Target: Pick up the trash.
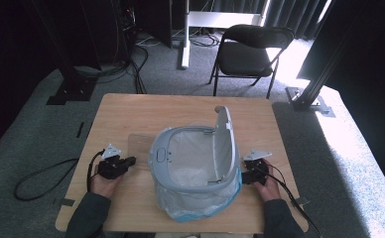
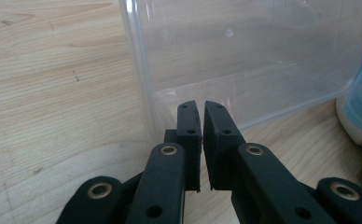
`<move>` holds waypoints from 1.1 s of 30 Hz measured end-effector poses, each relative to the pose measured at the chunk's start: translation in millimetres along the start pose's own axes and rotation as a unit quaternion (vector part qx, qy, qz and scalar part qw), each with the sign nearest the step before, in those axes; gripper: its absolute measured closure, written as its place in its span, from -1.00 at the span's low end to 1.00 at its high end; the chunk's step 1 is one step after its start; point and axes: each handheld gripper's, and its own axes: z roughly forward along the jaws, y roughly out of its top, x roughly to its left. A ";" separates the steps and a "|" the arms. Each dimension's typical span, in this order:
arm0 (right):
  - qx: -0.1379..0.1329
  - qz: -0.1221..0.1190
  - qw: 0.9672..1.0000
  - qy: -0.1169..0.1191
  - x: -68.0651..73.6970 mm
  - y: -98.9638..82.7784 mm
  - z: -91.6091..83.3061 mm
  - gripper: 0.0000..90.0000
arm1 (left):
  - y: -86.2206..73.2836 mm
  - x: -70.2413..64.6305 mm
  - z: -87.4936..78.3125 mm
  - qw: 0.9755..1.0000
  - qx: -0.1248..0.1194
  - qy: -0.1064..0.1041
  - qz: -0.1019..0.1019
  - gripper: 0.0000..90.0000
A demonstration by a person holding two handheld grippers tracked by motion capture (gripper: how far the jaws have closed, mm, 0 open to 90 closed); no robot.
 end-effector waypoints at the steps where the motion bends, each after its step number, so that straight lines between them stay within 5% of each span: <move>1: 0.000 0.000 1.000 0.000 0.0 0.0 0.0 -0.76 | 0.4 0.4 -2.4 1.000 -0.005 -0.001 -0.001 0.88; 11: 0.000 0.000 1.000 0.000 0.0 0.0 0.0 -0.76 | 7.3 4.1 -23.9 0.998 -0.057 -0.007 -0.001 0.75; 16: 0.000 0.000 1.000 0.000 0.0 0.0 0.0 -0.76 | 24.2 11.6 -39.5 0.996 -0.090 0.003 0.012 0.61; 26: 0.000 0.000 1.000 0.000 0.0 0.0 0.0 -0.76 | 43.0 20.2 -28.1 0.996 -0.057 -0.038 0.054 0.34; 33: 0.000 0.000 1.000 0.000 0.0 0.0 0.0 -0.76 | 45.4 21.2 -23.7 0.996 -0.044 -0.040 0.061 0.53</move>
